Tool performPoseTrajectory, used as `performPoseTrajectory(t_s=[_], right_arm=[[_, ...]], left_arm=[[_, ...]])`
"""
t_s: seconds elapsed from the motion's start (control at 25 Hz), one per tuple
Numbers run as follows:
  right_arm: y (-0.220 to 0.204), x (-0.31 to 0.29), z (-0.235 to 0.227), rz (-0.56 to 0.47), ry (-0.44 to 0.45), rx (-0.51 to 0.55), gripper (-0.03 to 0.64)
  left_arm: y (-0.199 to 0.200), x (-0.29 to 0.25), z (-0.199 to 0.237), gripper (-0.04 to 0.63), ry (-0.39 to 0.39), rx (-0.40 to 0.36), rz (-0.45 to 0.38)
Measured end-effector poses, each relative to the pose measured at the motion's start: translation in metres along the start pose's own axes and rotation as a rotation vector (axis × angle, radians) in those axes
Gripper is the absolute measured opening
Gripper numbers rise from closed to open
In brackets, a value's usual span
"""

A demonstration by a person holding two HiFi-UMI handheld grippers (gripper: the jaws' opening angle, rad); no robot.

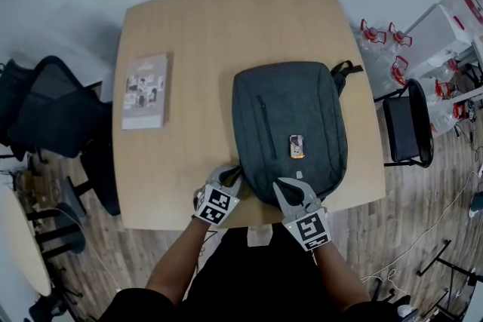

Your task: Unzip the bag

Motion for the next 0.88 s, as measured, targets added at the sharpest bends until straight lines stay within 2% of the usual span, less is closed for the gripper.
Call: performPoseTrajectory(t_s=[0.16,0.32,0.48,0.6,0.76,0.88], right_arm=[[-0.001,-0.001,-0.002,0.006,0.001,-0.002,0.003],[-0.004,0.000,-0.002,0.012,-0.003,-0.007,0.003],[-0.005,-0.001,0.000,0.025,-0.001,0.006,0.003],[-0.004,-0.005,0.003,0.056,0.019,0.059,0.003],[-0.006,-0.018,0.001,0.154,0.050,0.181,0.005],[-0.007,-0.030,-0.006,0.220,0.061,0.196,0.023]], left_arm=[[-0.001,0.004,-0.006,0.028,0.009,0.053,-0.027],[-0.001,0.005,-0.007,0.026,0.028,0.058,-0.033],[-0.001,0.004,-0.007,0.026,0.015,0.077,-0.041],[-0.001,0.005,-0.006,0.026,-0.002,0.090,-0.048],[0.000,0.006,-0.007,0.026,-0.019,0.125,-0.056],[0.001,0.006,-0.008,0.026,-0.031,0.166,-0.059]])
Point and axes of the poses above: the fingertips, and each gripper's own axes: x backward along the fingers, z to its left, y out of its top, the point moved 3 cm from there along x, backward along the fingers, and after that the axes turned 14 degrees about -x, right-handed, at the moved point
